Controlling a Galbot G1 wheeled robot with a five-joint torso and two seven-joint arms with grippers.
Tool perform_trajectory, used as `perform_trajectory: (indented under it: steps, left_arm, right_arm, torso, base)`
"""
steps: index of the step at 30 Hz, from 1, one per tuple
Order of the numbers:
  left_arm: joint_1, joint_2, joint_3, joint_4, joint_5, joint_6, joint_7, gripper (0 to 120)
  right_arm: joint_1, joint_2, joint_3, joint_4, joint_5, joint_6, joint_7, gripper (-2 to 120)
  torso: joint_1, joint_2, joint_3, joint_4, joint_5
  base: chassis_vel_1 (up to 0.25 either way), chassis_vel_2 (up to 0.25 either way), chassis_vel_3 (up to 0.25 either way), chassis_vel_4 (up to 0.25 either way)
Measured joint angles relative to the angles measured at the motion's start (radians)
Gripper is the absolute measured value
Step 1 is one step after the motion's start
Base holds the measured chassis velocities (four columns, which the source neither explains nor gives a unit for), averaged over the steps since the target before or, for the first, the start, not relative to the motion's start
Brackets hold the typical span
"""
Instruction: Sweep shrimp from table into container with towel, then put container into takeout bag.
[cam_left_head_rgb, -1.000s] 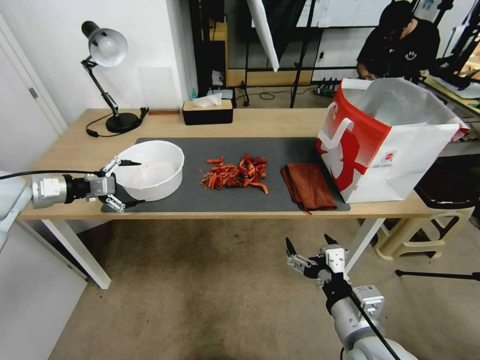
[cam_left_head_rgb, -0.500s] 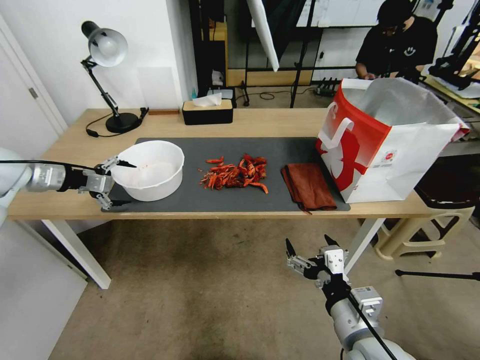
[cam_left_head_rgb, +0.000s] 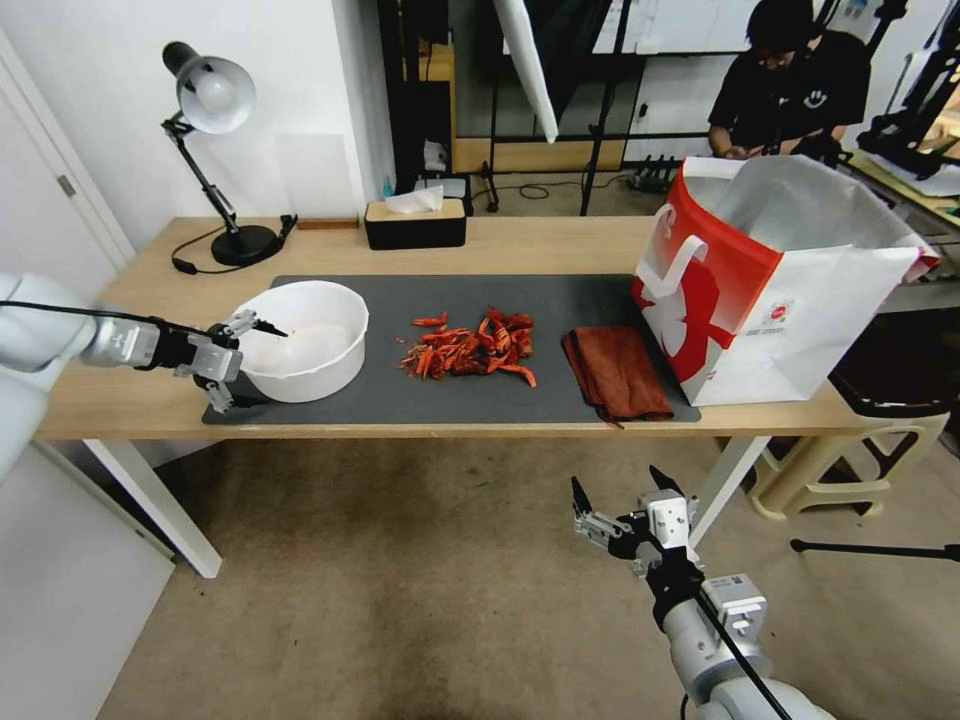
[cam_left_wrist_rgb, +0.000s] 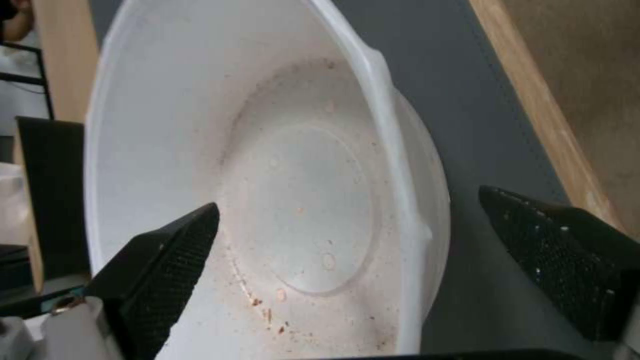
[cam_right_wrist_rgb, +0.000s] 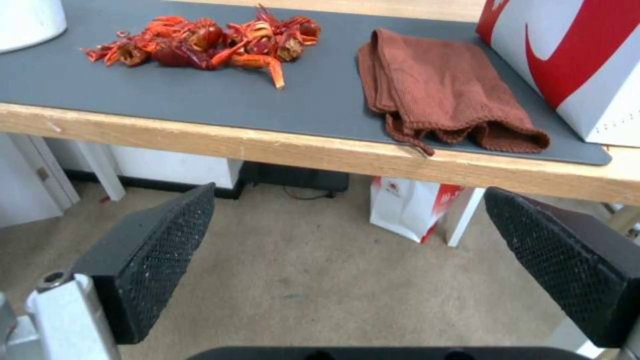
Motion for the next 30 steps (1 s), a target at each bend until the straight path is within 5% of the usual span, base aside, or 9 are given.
perform_trajectory:
  steps: [25, 30]
  left_arm:
    - [0.0, -0.015, 0.027, -0.024, 0.041, -0.022, 0.09, 4]
    - [0.022, -0.003, 0.006, -0.045, 0.035, -0.022, 0.09, 0]
  right_arm:
    - [-0.011, -0.008, 0.006, 0.004, -0.003, 0.009, 0.006, 100]
    - [-0.012, -0.009, 0.005, 0.006, -0.003, 0.009, 0.006, 100]
  torso:
    - [0.0, 0.0, 0.0, 0.0001, -0.0001]
    - [0.0, 0.0, 0.0, 0.0001, -0.0001]
  base:
    - [0.0, 0.0, 0.0, 0.0]
    - [0.0, 0.0, 0.0, 0.0]
